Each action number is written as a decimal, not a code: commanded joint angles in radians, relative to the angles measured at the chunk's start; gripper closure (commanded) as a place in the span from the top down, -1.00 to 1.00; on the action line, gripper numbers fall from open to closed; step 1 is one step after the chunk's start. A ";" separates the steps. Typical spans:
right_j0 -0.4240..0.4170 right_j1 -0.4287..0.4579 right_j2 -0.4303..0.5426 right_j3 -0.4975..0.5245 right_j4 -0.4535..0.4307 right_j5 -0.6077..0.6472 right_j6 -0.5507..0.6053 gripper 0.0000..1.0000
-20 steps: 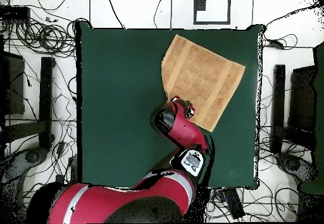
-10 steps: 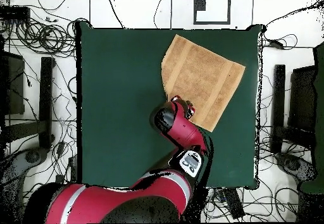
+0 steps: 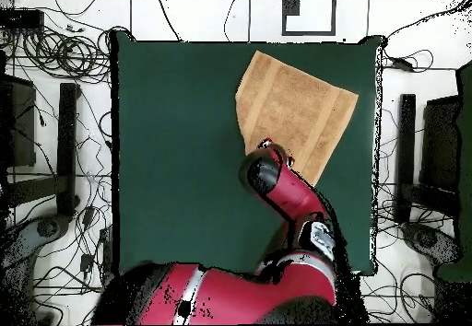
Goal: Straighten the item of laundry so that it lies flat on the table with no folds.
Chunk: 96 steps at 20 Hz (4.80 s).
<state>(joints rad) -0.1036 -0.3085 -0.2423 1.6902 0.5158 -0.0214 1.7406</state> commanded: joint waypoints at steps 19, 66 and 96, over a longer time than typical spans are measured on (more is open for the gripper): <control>-0.009 0.008 0.184 0.212 -0.067 0.272 0.252 -1.00; -0.249 -0.124 -0.059 -0.035 -0.580 0.435 0.013 -1.00; -0.703 -0.007 0.284 -0.310 -1.041 0.460 -0.123 -1.00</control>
<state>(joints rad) -0.8094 -0.4150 -0.1518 1.4441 -0.4615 0.3806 1.8485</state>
